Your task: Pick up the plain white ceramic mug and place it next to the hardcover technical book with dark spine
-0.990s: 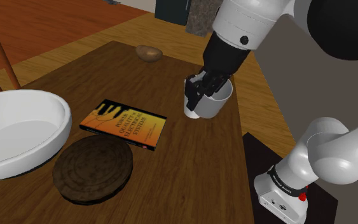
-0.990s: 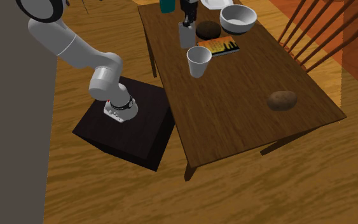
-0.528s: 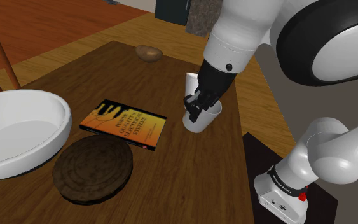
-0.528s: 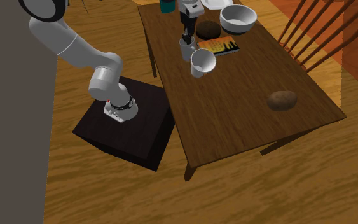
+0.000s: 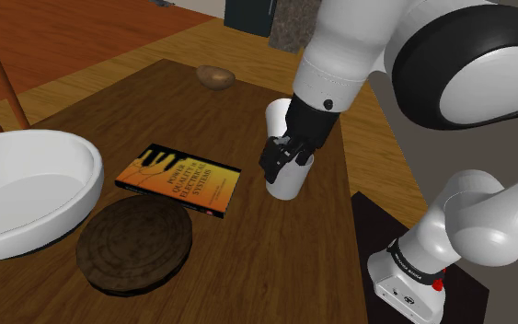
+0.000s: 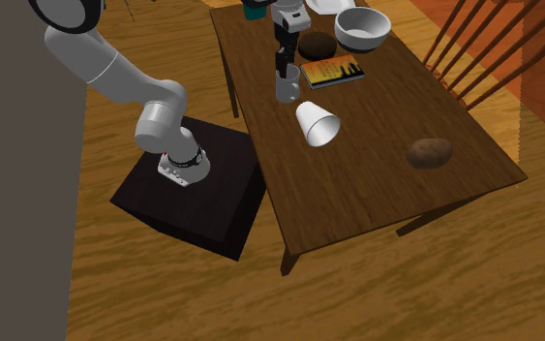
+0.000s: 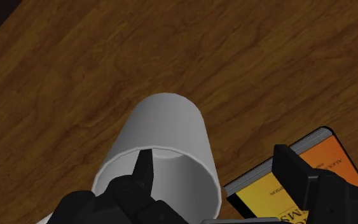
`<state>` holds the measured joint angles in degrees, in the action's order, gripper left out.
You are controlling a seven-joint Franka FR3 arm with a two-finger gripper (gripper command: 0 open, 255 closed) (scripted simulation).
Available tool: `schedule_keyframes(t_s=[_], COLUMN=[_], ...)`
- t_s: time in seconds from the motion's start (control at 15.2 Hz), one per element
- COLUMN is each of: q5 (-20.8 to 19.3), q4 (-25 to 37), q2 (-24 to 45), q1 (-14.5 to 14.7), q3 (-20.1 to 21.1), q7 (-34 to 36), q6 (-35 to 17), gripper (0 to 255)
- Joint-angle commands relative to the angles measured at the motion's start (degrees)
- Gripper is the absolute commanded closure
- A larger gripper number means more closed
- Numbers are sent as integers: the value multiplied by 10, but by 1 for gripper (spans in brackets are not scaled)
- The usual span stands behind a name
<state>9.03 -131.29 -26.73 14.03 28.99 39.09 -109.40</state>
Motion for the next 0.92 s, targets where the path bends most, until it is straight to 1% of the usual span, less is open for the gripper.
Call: schedule_keyframes(t_s=[0.0, 0.07, 0.33, 0.86], q5=[0, 0, -4, -4], q4=[0, 1, 68, 68], q2=[0, 0, -7, -7], q1=[0, 0, -2, -1], q3=[0, 0, -10, -10], q7=[0, 0, 1, 1], q6=[0, 0, 74, 74], gripper=[0, 0, 0, 0])
